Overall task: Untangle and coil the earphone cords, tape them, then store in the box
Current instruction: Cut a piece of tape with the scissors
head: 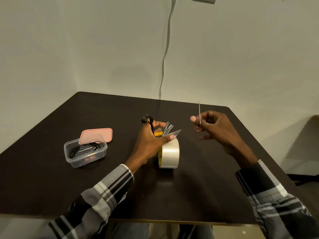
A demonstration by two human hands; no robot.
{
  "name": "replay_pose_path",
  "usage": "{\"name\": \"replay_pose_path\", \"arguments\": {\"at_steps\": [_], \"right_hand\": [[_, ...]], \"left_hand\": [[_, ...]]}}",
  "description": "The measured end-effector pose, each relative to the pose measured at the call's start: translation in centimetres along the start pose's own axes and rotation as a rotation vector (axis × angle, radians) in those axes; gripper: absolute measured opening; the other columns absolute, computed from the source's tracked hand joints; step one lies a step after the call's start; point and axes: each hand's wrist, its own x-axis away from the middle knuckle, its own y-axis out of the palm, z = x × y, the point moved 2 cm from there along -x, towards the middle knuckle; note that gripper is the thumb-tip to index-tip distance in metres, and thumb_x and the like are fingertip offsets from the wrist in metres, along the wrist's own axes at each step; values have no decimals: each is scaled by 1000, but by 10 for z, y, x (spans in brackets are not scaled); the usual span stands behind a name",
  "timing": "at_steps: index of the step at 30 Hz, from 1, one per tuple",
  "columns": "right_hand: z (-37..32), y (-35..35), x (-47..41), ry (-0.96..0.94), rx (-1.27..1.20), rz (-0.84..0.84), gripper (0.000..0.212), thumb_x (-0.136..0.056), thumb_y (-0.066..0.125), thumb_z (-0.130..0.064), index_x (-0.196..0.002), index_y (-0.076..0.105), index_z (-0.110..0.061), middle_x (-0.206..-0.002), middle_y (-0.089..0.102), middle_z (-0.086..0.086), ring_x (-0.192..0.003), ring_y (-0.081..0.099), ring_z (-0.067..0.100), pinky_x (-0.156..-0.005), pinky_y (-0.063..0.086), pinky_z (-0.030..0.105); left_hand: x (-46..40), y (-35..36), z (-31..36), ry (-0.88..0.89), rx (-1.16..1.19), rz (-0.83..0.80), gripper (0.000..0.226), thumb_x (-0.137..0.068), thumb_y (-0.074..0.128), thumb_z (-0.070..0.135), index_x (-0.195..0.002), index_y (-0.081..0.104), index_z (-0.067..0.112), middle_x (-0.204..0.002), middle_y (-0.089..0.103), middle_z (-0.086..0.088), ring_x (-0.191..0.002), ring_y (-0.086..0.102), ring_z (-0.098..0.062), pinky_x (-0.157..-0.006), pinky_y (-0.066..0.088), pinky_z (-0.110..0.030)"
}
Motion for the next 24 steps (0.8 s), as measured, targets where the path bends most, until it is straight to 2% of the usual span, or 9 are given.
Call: {"name": "replay_pose_path", "arguments": {"at_steps": [3,5,8,11,14,16,19,21,24], "right_hand": [[33,17,11,148,-119,-6,36,-82,77,-38,-96,70,-6,-87,76,9,-87,73,20,-81,59,48],[51,32,17,204,-195,-5,29,-83,77,-26,-99,70,-3,-89,77,10,-93,73,26,-78,58,41],[61,52,15,171,-217,-44,20,-82,77,-10,-99,69,-4,-92,76,12,-87,72,24,-73,60,30],[57,66,9,122,-177,-131,20,-82,73,1,-99,68,-7,-93,76,4,-85,74,15,-71,59,23],[57,75,5,89,-148,-127,14,-84,72,1,-97,69,-3,-91,76,9,-80,74,17,-69,59,25],[57,77,4,63,-148,-67,8,-86,70,1,-94,69,2,-85,75,14,-72,72,16,-65,58,26],[56,77,2,42,-161,-8,10,-85,72,0,-94,69,3,-87,74,18,-73,70,18,-64,58,27],[54,82,0,71,-201,-37,13,-85,73,-3,-97,68,2,-91,75,16,-77,71,20,-65,58,29],[51,89,3,198,-271,-69,14,-92,68,-13,-100,70,-2,-88,75,9,-73,70,16,-58,55,25]], "left_hand": [[-3,-6,3,21,7,24,44,-73,85,19,-89,46,33,-117,65,-2,-116,61,-20,-98,52,-43],[-6,-10,2,28,26,39,43,-74,85,18,-88,47,32,-116,65,-3,-115,62,-20,-99,52,-46],[-11,-17,2,29,49,76,40,-76,83,14,-87,47,29,-114,67,-3,-112,63,-19,-98,52,-43],[-14,-24,4,35,53,96,39,-77,81,12,-89,47,27,-111,67,0,-100,63,-6,-92,53,-35],[-17,-29,4,38,36,112,39,-78,80,11,-88,46,27,-111,67,-1,-97,62,-3,-90,51,-33],[-20,-32,2,39,21,131,36,-79,79,11,-88,48,27,-114,67,-4,-103,63,-11,-92,51,-35],[-24,-36,-7,5,24,144,35,-81,79,12,-98,48,15,-116,68,-2,-117,61,-22,-99,49,-37],[-25,-38,-13,-16,11,146,38,-80,80,14,-102,49,11,-116,68,0,-117,62,-22,-101,49,-42],[-23,-44,-19,-23,4,163,34,-80,79,14,-96,50,19,-115,68,1,-112,63,-18,-100,50,-44]]}}
